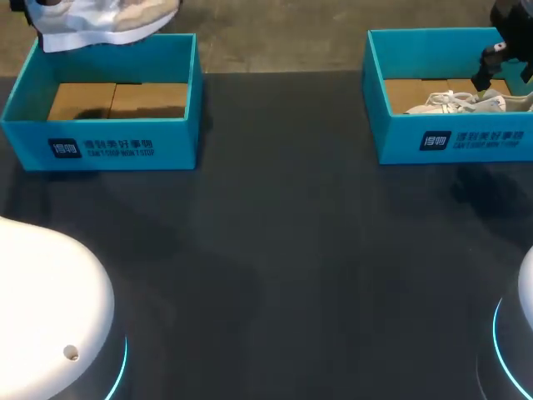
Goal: Take the shoe out of the shoebox, open the shoe tongue, remove and reinsert the insole, then place the shoe into the shoebox
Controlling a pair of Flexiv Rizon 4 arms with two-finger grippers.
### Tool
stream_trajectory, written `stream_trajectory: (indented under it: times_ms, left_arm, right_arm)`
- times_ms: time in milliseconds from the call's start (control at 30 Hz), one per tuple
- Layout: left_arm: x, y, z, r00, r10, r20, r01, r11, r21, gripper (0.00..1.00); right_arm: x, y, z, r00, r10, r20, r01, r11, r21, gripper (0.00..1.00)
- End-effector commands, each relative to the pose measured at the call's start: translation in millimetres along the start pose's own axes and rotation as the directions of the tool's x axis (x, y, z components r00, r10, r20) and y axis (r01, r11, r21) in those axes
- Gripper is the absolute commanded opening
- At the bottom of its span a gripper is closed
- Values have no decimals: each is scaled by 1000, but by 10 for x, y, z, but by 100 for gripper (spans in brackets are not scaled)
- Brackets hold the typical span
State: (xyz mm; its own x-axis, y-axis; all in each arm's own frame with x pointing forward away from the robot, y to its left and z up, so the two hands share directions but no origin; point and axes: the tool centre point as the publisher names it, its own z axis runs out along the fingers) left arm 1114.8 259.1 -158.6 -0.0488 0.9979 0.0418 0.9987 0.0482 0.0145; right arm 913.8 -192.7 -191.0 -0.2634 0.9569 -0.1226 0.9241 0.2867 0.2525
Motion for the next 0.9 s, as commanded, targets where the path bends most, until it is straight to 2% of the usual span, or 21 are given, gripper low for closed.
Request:
stream_trajectory:
  times_ms: [33, 267, 500, 600, 900]
  left_arm:
    - [-179, -451, -182, 1000, -9, -28, 7, 997, -76, 0]
    - [-560, -757, -439, 999, -6, -49, 0, 994, -110, 0]
    - [-995, -990, -619, 996, 12, -89, -20, 996, -88, 0]
    - [-1190, -1083, -651, 995, 7, -98, -13, 998, -62, 0]
    - [-1712, -1338, -601, 996, 46, -83, -51, 997, -59, 0]
  right_arm:
    - [3, -2, 1, 1000, 0, 1, 0, 1000, -1, 100]
    - [3, -2, 1, 1000, 0, 1, 0, 1000, -1, 100]
    - [3, -2, 1, 1000, 0, 1, 0, 1000, -1, 100]
    - [3, -2, 1, 1000, 0, 1, 0, 1000, -1, 100]
    - [3, -2, 1, 1000, 0, 1, 0, 1000, -1, 100]
